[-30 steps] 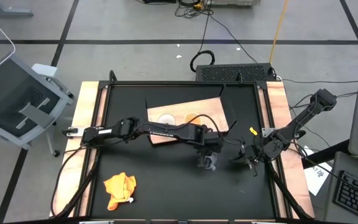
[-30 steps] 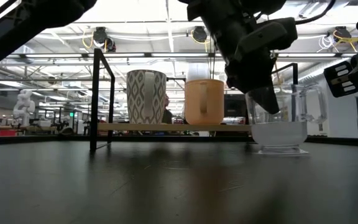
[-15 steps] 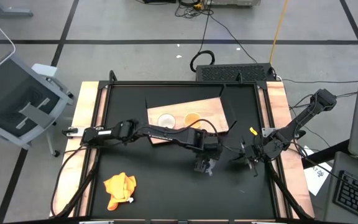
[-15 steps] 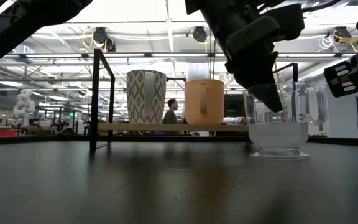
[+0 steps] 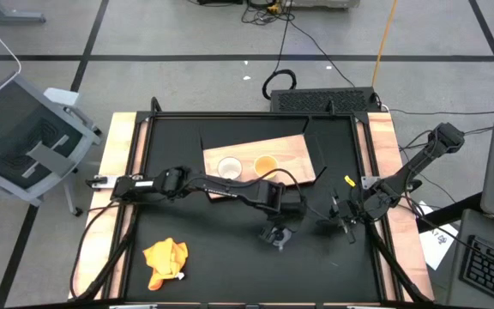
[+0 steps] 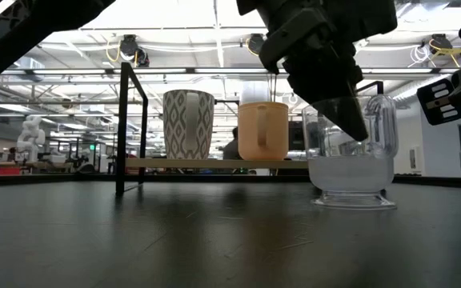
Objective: Stack small to large cups/mugs on shelf
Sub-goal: Put the transparent mug on the shelf
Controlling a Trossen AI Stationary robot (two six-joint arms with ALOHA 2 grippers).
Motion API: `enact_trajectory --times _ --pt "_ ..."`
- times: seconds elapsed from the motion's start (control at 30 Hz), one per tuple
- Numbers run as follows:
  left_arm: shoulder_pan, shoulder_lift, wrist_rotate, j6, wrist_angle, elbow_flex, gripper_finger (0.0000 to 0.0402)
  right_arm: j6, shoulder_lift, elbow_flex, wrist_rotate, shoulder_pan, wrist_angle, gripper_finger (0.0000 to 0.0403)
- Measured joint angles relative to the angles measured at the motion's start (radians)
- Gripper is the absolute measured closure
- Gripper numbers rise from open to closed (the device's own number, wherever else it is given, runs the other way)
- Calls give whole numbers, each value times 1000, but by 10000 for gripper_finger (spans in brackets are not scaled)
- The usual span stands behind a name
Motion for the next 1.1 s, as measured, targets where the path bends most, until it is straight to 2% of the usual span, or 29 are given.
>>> enact_trajectory --times 0.83,1.1 --pt "-7 0 -12 -5 34 -1 379 3 0 -1 0 0 1 403" --pt "-19 0 -56 -17 29 -1 377 1 0 -1 0 0 1 403"
